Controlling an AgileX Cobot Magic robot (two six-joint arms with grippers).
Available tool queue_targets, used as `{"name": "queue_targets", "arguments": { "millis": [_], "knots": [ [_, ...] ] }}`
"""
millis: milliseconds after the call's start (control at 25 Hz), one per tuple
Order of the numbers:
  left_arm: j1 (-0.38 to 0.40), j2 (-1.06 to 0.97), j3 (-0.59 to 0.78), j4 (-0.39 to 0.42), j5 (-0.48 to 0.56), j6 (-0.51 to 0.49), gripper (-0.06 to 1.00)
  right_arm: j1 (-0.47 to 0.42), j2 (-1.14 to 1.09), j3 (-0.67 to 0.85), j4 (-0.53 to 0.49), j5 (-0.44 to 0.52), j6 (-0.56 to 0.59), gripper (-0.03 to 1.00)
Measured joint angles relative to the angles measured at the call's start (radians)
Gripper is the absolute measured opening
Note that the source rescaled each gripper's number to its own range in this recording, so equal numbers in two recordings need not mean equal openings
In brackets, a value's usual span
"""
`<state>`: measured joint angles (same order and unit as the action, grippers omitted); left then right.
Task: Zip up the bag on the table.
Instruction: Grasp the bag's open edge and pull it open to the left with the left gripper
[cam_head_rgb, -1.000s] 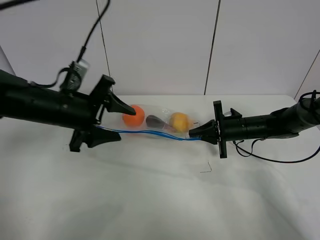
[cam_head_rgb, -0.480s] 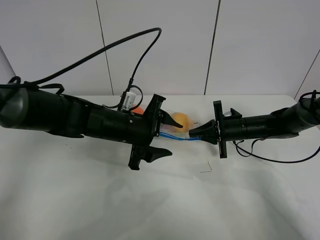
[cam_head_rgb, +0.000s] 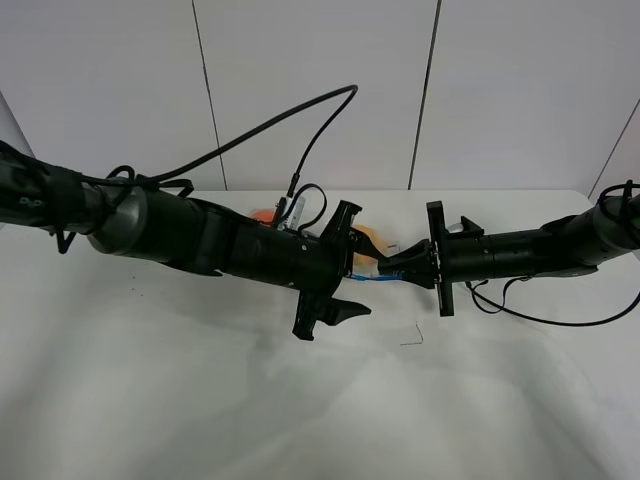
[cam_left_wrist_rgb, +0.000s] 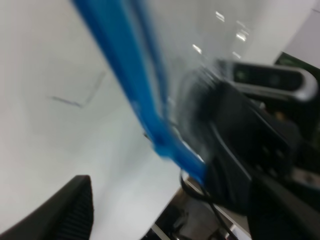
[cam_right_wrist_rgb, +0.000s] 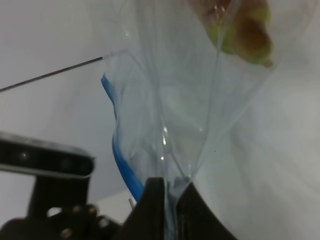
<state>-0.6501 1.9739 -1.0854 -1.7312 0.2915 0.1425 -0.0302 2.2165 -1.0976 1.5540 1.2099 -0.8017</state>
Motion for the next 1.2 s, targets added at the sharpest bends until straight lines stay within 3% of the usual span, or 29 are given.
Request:
{"name": "queue_targets", "arguments": {
  "millis": [320, 560, 920, 1200],
  "knots": [
    [0.000, 0.026, 0.000, 0.001, -0.006, -0.002, 0.72, 0.000, 0.000, 0.000, -0.001, 0.000, 0.000, 0.00],
    [0.000, 0.026, 0.000, -0.005, 0.002, -0.007, 0.62, 0.000, 0.000, 0.000, -0.005, 0.000, 0.000, 0.00],
    [0.000, 0.026, 0.000, -0.007, 0.005, -0.029, 0.36, 0.000, 0.000, 0.000, -0.015, -0.002, 0.000, 0.00],
    [0.000, 0.026, 0.000, -0.007, -0.001, -0.050, 0.28, 0.000, 0.000, 0.000, -0.015, -0.007, -0.001, 0.00]
  ]
}}
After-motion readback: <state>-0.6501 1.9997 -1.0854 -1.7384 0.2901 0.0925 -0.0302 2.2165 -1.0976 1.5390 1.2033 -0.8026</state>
